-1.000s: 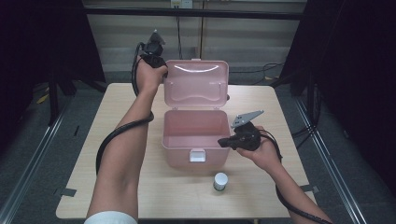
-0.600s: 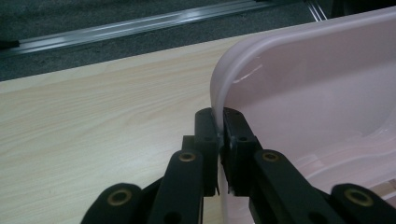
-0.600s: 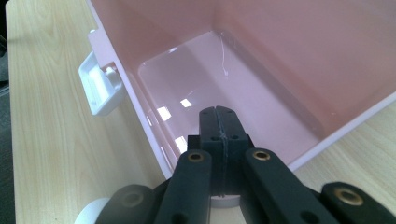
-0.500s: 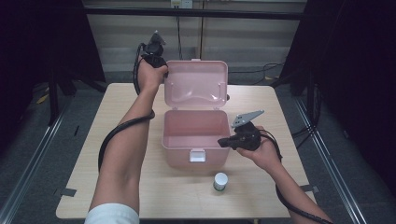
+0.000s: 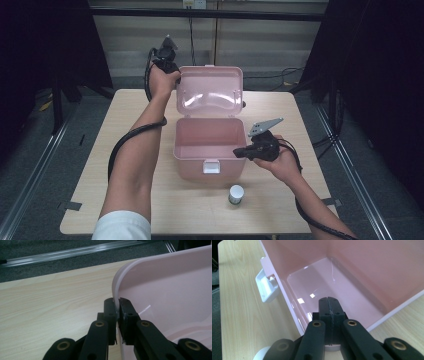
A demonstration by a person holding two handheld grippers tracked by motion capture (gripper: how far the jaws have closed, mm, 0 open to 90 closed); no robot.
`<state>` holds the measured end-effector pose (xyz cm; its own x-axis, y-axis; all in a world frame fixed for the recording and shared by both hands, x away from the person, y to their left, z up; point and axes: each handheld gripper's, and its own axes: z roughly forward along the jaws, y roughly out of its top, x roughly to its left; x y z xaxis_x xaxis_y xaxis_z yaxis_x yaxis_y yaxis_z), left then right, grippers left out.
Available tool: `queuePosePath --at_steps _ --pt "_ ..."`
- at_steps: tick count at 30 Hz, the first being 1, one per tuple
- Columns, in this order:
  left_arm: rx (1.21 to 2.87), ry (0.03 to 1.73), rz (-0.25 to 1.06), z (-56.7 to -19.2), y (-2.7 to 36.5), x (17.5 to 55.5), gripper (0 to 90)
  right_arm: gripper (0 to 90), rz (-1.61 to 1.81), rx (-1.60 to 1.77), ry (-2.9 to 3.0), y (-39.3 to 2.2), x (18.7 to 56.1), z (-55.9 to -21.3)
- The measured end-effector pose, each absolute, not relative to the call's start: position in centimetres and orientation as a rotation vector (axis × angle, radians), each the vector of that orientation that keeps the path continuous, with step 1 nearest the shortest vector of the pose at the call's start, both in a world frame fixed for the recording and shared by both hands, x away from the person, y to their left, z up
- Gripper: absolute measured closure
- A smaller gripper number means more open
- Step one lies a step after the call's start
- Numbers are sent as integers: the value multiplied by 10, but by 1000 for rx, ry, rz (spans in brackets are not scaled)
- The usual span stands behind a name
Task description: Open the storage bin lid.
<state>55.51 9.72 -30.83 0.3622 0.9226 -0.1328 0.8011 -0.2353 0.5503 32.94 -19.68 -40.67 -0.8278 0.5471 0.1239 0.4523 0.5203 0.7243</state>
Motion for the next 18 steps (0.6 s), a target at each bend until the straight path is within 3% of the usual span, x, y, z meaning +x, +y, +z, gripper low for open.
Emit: queuePosePath --at_steps 18 --pt "2093 1507 275 -330 96 570 847 900 1188 862 2632 -196 329 -407"
